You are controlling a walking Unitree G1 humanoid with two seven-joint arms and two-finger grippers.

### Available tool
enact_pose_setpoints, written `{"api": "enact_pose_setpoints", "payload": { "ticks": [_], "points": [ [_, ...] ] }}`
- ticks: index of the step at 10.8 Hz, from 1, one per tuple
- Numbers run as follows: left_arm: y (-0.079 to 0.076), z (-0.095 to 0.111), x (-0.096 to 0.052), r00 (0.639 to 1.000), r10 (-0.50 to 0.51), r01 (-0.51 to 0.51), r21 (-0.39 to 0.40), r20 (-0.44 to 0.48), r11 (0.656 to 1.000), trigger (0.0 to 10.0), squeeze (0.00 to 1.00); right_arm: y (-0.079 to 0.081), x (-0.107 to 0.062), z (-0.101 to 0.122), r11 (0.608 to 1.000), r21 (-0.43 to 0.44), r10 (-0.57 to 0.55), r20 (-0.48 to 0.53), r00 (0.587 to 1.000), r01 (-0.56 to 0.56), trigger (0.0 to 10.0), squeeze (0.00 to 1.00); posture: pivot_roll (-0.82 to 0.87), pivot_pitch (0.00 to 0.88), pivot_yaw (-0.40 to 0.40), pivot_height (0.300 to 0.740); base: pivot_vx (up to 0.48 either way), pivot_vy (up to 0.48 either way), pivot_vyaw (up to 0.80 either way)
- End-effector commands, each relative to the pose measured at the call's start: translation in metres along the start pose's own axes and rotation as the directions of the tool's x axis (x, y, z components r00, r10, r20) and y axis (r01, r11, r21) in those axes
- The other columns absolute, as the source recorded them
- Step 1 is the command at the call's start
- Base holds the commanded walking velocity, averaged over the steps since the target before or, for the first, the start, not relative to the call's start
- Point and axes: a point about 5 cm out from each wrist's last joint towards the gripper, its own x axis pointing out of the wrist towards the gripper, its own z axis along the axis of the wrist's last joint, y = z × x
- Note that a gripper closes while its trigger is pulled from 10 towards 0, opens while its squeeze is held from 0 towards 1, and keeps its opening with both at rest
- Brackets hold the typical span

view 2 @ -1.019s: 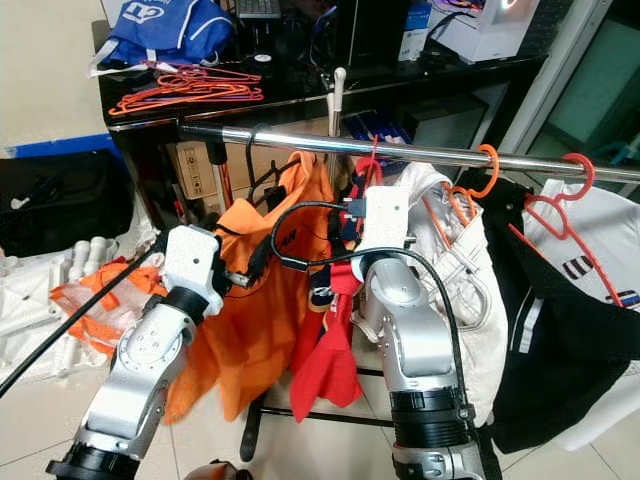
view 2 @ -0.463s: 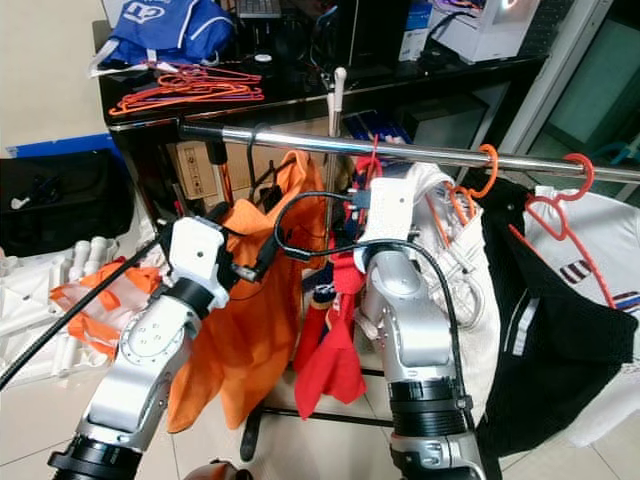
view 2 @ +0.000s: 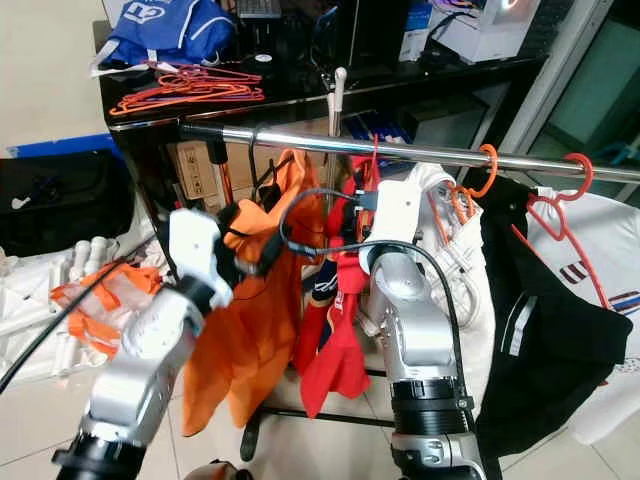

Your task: Hang hanger

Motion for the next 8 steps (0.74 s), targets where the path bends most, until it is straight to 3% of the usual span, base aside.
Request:
{"api": "enact_pose_setpoints", "payload": {
  "ticks": [1, 8],
  "points": [
    [-0.0031, 0.0123, 0.0036, 0.999, -0.029, 0.029, 0.009, 0.045, 1.0, 10.0, 0.0, -0.0001, 0.0018, 0.0007, 1.0, -0.004, -0.008, 0.005, 1.0, 0.008, 0.0, 0.07, 0.05, 0.0, -0.024, 0.74, 0.0, 0.0, 0.0],
    [-0.0035, 0.0093, 0.0038, 0.999, -0.053, 0.053, 0.028, 0.013, 0.998, 10.0, 0.0, -0.0057, 0.0016, 0.0027, 1.0, -0.01, -0.021, 0.045, 0.999, 0.021, 0.0, 0.07, 0.05, 0.0, -0.023, 0.74, 0.0, 0.0, 0.0]
  ]
}}
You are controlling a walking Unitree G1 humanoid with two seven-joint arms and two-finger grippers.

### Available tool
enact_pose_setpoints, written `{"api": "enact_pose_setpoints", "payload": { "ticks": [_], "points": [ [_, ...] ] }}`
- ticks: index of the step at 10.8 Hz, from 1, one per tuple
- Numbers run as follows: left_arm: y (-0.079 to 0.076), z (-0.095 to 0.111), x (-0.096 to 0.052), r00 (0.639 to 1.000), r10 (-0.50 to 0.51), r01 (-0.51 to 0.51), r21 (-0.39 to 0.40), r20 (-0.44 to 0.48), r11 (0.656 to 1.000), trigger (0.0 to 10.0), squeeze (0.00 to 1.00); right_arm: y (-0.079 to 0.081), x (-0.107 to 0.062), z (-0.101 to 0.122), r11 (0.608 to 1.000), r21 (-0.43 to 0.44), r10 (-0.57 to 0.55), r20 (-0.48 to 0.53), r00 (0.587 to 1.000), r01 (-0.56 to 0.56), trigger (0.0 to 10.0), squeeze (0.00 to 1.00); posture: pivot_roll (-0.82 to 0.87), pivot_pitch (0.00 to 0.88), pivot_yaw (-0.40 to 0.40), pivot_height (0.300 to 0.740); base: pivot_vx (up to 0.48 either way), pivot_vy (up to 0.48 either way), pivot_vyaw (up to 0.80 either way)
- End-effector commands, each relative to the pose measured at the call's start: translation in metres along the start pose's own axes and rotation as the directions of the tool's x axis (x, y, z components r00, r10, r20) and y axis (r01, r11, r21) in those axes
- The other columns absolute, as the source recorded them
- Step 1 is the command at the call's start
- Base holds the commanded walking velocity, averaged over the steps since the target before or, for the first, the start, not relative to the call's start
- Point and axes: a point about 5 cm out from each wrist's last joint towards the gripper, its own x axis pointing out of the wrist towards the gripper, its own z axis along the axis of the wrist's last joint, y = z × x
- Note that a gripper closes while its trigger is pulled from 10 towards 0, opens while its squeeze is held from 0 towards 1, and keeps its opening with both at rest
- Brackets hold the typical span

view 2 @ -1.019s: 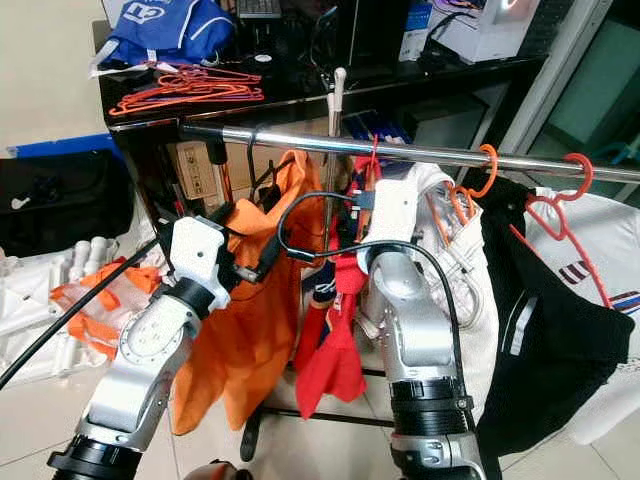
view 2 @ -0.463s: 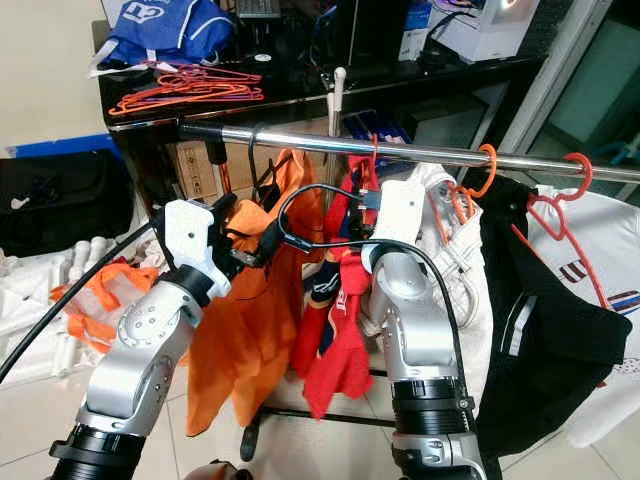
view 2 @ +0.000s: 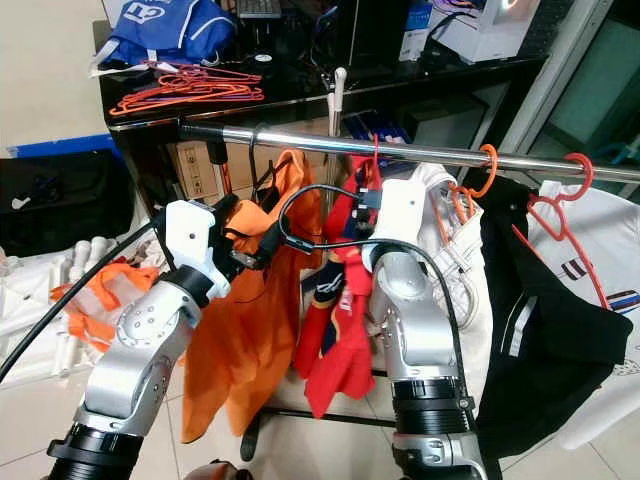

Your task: Hang hanger

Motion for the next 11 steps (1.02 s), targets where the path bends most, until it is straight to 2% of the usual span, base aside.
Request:
{"api": "enact_pose_setpoints", "payload": {
  "ticks": [1, 3, 5, 6, 7, 8, 9, 10, 11],
  "points": [
    [-0.004, 0.005, 0.003, 1.0, -0.025, 0.025, 0.015, 0.009, 1.0, 10.0, 0.0, -0.006, -0.001, 0.003, 1.0, -0.008, -0.022, 0.041, 0.999, 0.022, 0.0, 0.07, 0.05, 0.0, -0.022, 0.74, 0.0, 0.0, 0.0],
    [-0.004, 0.001, 0.0, 0.999, -0.03, 0.03, 0.023, -0.016, 0.999, 10.0, 0.0, -0.014, -0.012, 0.012, 0.999, 0.025, -0.025, 0.144, 0.989, 0.022, 0.0, 0.07, 0.05, 0.0, -0.021, 0.74, 0.0, 0.0, 0.0],
    [-0.003, -0.002, -0.001, 0.999, -0.029, 0.029, 0.03, -0.03, 0.999, 10.0, 0.0, -0.018, -0.023, 0.008, 0.999, 0.035, -0.013, 0.169, 0.985, 0.008, 0.0, 0.06, 0.04, 0.0, -0.019, 0.74, 0.0, 0.0, 0.0],
    [-0.003, -0.003, 0.0, 0.999, -0.032, 0.034, 0.033, -0.035, 0.999, 10.0, 0.0, -0.021, -0.026, -0.001, 0.999, 0.038, -0.01, 0.148, 0.989, 0.005, 0.0, 0.06, 0.04, 0.0, -0.015, 0.74, 0.0, 0.0, 0.0],
    [-0.003, -0.004, 0.0, 0.999, -0.035, 0.036, 0.034, -0.038, 0.999, 10.0, 0.0, -0.019, -0.027, 0.004, 0.999, 0.038, -0.002, 0.18, 0.984, -0.005, 0.0, 0.06, 0.03, 0.0, -0.012, 0.74, 0.0, 0.0, 0.0],
    [-0.003, -0.004, 0.001, 0.999, -0.035, 0.036, 0.034, -0.039, 0.999, 10.0, 0.0, -0.019, -0.027, 0.006, 0.999, 0.032, 0.001, 0.19, 0.982, -0.008, 0.0, 0.01, 0.03, 0.0, -0.012, 0.74, 0.0, 0.0, 0.0],
    [-0.004, -0.005, 0.002, 0.999, -0.038, 0.039, 0.033, -0.038, 0.999, 10.0, 0.0, -0.015, -0.025, 0.007, 0.999, -0.009, 0.045, 0.188, 0.981, -0.044, 9.5, 0.0, 0.03, 0.0, -0.013, 0.74, 0.0, 0.0, 0.0],
    [-0.005, -0.005, 0.002, 0.999, -0.039, 0.041, 0.032, -0.037, 0.999, 10.0, 0.0, -0.01, -0.022, 0.007, 0.994, -0.024, 0.111, 0.177, 0.978, -0.108, 10.0, 1.0, 0.04, 0.0, -0.016, 0.74, 0.0, 0.0, 0.0],
    [-0.005, -0.005, 0.002, 0.999, -0.039, 0.04, 0.033, -0.036, 0.999, 10.0, 0.0, -0.01, -0.02, 0.008, 0.992, -0.024, 0.126, 0.179, 0.976, -0.124, 10.0, 1.0, 0.04, 0.0, -0.019, 0.74, 0.0, 0.0, 0.0]
  ]
}}
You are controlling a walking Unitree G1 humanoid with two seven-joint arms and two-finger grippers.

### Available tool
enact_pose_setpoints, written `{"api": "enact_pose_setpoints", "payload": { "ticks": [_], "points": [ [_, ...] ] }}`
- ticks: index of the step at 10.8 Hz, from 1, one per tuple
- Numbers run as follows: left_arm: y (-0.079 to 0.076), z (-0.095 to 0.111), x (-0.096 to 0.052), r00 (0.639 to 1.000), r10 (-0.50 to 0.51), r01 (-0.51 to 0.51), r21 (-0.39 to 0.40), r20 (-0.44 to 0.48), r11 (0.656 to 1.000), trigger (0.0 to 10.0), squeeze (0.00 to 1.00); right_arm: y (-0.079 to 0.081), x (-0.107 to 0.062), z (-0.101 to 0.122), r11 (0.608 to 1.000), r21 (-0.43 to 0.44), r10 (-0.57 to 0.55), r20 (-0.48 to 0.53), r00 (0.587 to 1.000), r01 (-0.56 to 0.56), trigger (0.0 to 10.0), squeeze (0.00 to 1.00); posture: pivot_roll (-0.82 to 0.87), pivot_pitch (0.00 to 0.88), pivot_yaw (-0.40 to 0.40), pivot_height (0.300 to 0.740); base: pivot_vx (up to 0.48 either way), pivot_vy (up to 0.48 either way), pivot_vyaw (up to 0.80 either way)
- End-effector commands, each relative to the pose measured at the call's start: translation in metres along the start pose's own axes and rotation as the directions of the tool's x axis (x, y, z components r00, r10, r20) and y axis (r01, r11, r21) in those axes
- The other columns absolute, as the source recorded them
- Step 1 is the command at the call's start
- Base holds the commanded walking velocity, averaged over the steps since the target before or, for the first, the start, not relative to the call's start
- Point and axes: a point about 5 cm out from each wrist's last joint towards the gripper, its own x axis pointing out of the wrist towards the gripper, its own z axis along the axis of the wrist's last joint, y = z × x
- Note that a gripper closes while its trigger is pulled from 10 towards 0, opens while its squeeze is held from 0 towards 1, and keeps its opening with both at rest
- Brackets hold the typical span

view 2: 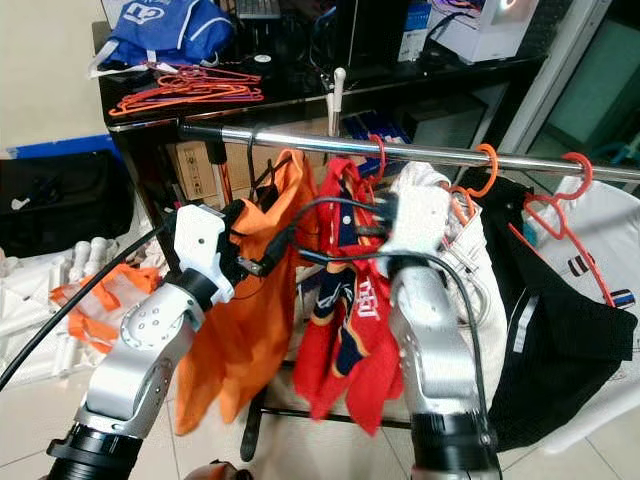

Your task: Hang hanger

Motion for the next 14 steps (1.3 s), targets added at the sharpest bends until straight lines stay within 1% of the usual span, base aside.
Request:
{"api": "enact_pose_setpoints", "payload": {
  "ticks": [1, 3, 5, 7, 8, 9, 11, 13, 14],
  "points": [
    [-0.002, -0.001, 0.002, 1.0, -0.013, 0.013, 0.004, -0.006, 1.0, 10.0, 0.0, -0.002, 0.002, 0.0, 1.0, 0.003, 0.012, -0.002, 1.0, -0.012, 10.0, 1.0, 0.04, 0.0, -0.02, 0.74, 0.0, 0.0, 0.0],
    [-0.001, -0.001, 0.001, 1.0, -0.008, 0.008, 0.005, -0.006, 1.0, 10.0, 0.0, -0.004, 0.006, -0.003, 0.999, 0.008, 0.052, -0.024, 0.998, -0.051, 10.0, 1.0, 0.05, 0.0, -0.025, 0.74, 0.0, 0.0, 0.0],
    [-0.001, -0.001, 0.0, 1.0, -0.005, 0.005, 0.007, -0.007, 1.0, 10.0, 0.0, -0.005, 0.006, -0.005, 0.999, 0.022, 0.043, -0.034, 0.998, -0.042, 10.0, 1.0, 0.05, 0.0, -0.024, 0.74, 0.0, 0.0, 0.0],
    [-0.001, -0.001, 0.0, 1.0, -0.01, 0.01, 0.008, -0.007, 1.0, 10.0, 0.0, -0.007, 0.008, -0.009, 0.999, 0.048, 0.005, -0.061, 0.998, -0.002, 10.0, 1.0, 0.05, 0.0, -0.022, 0.74, 0.0, 0.0, 0.0],
    [-0.001, -0.001, 0.0, 1.0, -0.012, 0.012, 0.008, -0.007, 1.0, 10.0, 0.0, -0.007, 0.009, -0.013, 0.995, 0.096, -0.018, -0.092, 0.996, 0.027, 10.0, 1.0, 0.05, 0.0, -0.021, 0.74, 0.0, 0.0, 0.0],
    [-0.001, -0.001, 0.0, 1.0, -0.014, 0.014, 0.008, -0.007, 1.0, 10.0, 0.0, -0.005, 0.009, -0.013, 0.993, 0.115, -0.027, -0.108, 0.994, 0.04, 10.0, 1.0, 0.05, 0.0, -0.02, 0.74, 0.0, 0.0, 0.0],
    [-0.002, -0.001, -0.001, 1.0, -0.014, 0.014, 0.007, -0.008, 1.0, 10.0, 0.0, 0.003, 0.008, -0.007, 0.986, 0.163, -0.024, -0.109, 0.994, 0.042, 10.0, 1.0, 0.05, 0.0, -0.02, 0.74, 0.0, 0.0, 0.0],
    [-0.002, -0.001, -0.001, 1.0, -0.013, 0.013, 0.006, -0.011, 1.0, 10.0, 0.0, 0.01, 0.005, -0.01, 0.986, 0.159, -0.021, -0.157, 0.987, 0.046, 10.0, 1.0, 0.05, 0.0, -0.02, 0.74, 0.0, 0.0, 0.0],
    [-0.002, -0.001, -0.001, 1.0, -0.014, 0.014, 0.006, -0.012, 1.0, 10.0, 0.0, 0.013, 0.004, -0.01, 0.988, 0.15, -0.014, -0.165, 0.986, 0.04, 10.0, 0.69, 0.05, 0.0, -0.021, 0.74, 0.0, 0.0, 0.0]
  ]
}}
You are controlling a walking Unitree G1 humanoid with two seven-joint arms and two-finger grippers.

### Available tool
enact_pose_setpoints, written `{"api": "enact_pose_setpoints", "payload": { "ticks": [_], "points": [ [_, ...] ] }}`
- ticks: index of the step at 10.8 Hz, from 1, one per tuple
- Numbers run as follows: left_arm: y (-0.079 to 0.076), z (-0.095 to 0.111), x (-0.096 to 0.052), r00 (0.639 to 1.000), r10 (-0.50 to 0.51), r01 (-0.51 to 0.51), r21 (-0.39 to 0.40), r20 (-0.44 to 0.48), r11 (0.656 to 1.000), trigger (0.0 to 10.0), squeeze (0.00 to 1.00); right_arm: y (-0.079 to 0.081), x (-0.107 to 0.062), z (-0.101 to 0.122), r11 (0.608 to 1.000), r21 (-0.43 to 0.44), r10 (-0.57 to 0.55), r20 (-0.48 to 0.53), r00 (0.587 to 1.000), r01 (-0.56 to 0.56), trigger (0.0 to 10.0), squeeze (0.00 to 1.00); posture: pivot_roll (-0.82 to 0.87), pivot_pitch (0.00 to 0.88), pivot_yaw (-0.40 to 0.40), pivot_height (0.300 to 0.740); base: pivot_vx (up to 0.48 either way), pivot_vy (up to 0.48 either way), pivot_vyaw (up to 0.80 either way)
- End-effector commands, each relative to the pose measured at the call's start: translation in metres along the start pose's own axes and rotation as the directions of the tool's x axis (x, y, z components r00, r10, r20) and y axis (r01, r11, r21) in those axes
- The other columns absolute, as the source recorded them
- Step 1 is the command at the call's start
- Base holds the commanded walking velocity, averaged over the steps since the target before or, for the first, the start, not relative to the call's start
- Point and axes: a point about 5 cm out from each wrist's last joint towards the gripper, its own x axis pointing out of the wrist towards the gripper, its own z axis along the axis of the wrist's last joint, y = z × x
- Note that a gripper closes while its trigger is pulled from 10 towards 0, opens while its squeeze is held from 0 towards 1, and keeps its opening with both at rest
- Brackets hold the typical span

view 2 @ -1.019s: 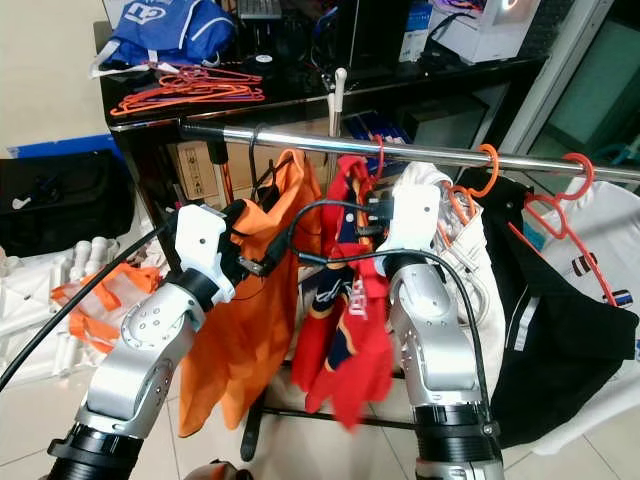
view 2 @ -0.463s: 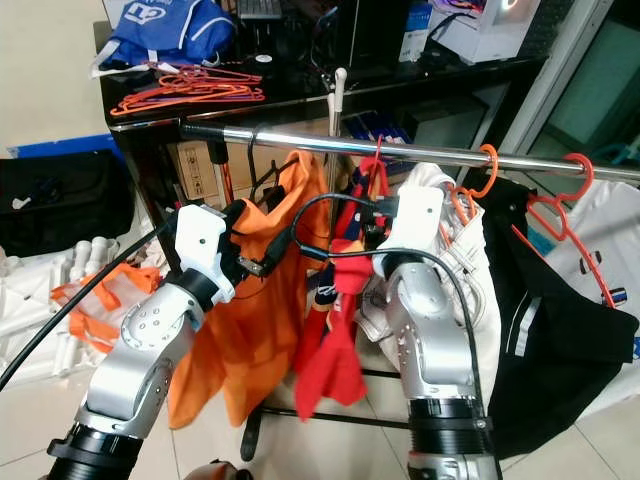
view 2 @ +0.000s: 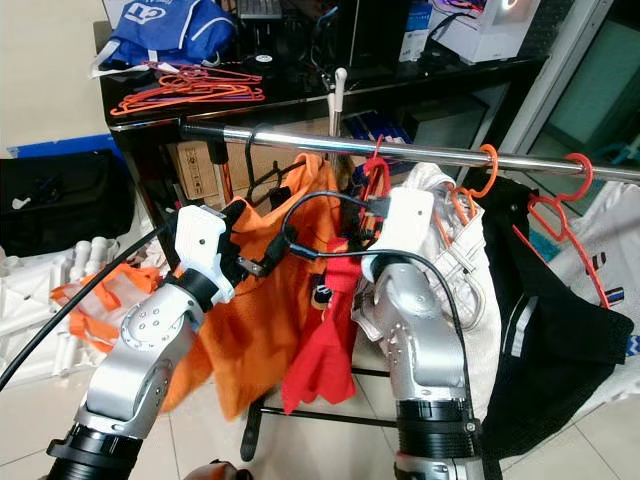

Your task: Hang hanger

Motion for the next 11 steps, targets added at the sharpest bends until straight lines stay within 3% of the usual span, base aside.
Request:
{"api": "enact_pose_setpoints", "payload": {
  "ticks": [1, 3, 5, 9, 10, 11],
  "points": [
    [-0.003, -0.001, 0.0, 1.0, -0.013, 0.013, 0.003, -0.009, 1.0, 10.0, 0.0, 0.004, -0.002, 0.008, 1.0, -0.005, 0.005, 0.024, 1.0, -0.005, 10.0, 0.0, 0.05, 0.0, -0.02, 0.74, 0.0, 0.0, 0.0],
    [-0.003, -0.001, 0.0, 1.0, -0.014, 0.014, 0.005, -0.009, 1.0, 10.0, 0.0, 0.008, -0.002, 0.016, 0.999, -0.026, 0.024, 0.058, 0.998, -0.022, 10.0, 0.0, 0.05, 0.0, -0.019, 0.74, 0.0, 0.0, 0.0],
    [-0.003, -0.001, 0.001, 1.0, -0.015, 0.015, 0.009, -0.009, 1.0, 10.0, 0.0, 0.001, 0.002, 0.006, 0.995, -0.097, -0.024, 0.026, 0.999, 0.027, 10.0, 0.0, 0.05, 0.0, -0.018, 0.74, 0.0, 0.0, 0.0],
    [-0.003, 0.0, 0.003, 1.0, -0.02, 0.02, 0.019, -0.003, 1.0, 10.0, 0.0, 0.003, 0.022, -0.002, 0.991, -0.119, -0.06, -0.007, 0.998, 0.059, 10.0, 0.0, 0.06, 0.0, -0.025, 0.74, 0.0, 0.0, 0.0],
    [-0.003, 0.0, 0.003, 1.0, -0.018, 0.018, 0.022, -0.001, 1.0, 10.0, 0.0, 0.002, 0.024, -0.001, 0.991, -0.114, -0.069, 0.002, 0.998, 0.068, 3.6, 0.0, 0.06, 0.0, -0.03, 0.74, 0.0, 0.0, 0.0],
    [-0.003, 0.001, 0.003, 1.0, -0.014, 0.014, 0.026, 0.002, 1.0, 10.0, 0.0, 0.002, 0.025, 0.002, 0.991, -0.107, -0.075, 0.015, 0.997, 0.076, 0.0, 0.0, 0.06, 0.0, -0.031, 0.74, 0.0, 0.0, 0.0]
  ]
}}
